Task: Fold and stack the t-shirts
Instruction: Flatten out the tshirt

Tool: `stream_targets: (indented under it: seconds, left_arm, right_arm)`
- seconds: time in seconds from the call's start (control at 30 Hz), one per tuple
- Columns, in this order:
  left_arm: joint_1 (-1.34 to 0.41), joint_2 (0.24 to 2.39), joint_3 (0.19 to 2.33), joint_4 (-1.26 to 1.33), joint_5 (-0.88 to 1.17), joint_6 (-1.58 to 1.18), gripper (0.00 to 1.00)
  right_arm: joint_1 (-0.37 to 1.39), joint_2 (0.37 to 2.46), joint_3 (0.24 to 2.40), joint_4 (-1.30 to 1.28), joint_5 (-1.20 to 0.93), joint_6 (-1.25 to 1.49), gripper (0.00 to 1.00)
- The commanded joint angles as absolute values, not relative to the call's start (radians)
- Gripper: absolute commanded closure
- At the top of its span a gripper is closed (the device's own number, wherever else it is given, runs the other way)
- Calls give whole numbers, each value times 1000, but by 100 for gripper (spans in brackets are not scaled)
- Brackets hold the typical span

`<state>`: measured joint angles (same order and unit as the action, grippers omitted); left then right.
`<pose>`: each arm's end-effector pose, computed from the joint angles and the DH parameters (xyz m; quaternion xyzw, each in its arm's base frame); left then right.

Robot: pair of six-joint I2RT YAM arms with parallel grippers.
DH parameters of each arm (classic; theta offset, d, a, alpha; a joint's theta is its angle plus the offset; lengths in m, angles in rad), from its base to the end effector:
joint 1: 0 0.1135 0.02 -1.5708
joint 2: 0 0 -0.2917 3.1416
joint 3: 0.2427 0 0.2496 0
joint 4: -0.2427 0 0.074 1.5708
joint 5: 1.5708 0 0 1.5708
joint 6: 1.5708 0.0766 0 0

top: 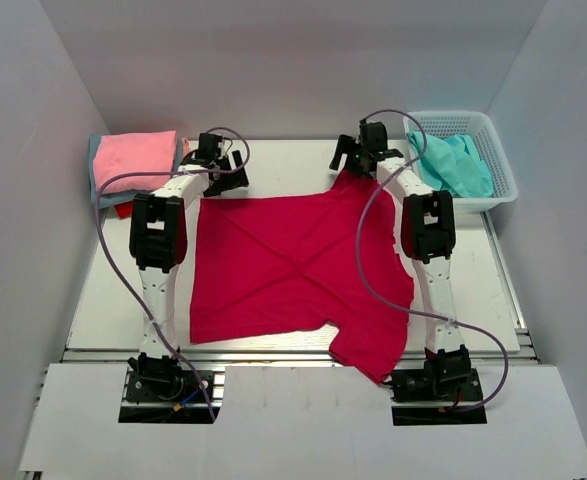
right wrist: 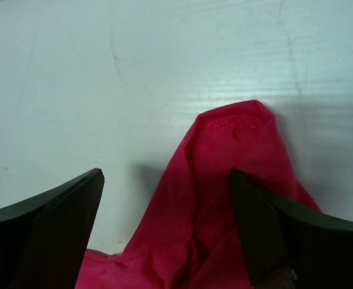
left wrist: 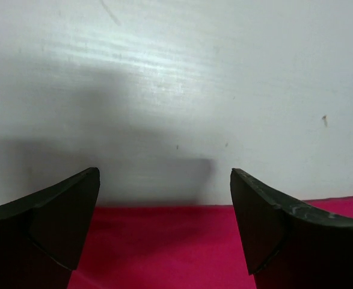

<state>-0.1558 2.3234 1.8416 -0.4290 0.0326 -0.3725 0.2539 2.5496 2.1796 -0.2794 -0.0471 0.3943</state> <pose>0.5471 -0.0885 0.1484 -0.0970 0.9409 -0.0995 0.3087 0.6084 0.1616 0.1536 0.0524 0.8940 0.1615 0.4146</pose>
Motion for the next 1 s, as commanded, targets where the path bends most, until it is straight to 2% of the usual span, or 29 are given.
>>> stream_targets:
  seconds: [0.0, 0.17, 0.33, 0.63, 0.8, 0.97]
  left_arm:
    - [-141, 2419, 1856, -456, 107, -339, 0]
    - [-132, 2529, 1998, -456, 107, -308, 0]
    - [-123, 2635, 2161, -453, 95, -308, 0]
    - [-114, 2669, 2307, -321, 146, -308, 0]
    - [-114, 2556, 2296, -273, 158, -299, 0]
    - [-124, 2364, 2151, -311, 170, -270, 0]
  right_arm:
    - [203, 2651, 2209, -251, -208, 491, 10]
    - [199, 2668, 2229, -92, -250, 479, 10]
    - [192, 2665, 2230, 24, -167, 439, 10]
    - [195, 2594, 2238, 106, -230, 256, 10]
    - [224, 2432, 2113, 69, -244, 144, 10]
    - [279, 2229, 1937, 2, -181, 54, 10]
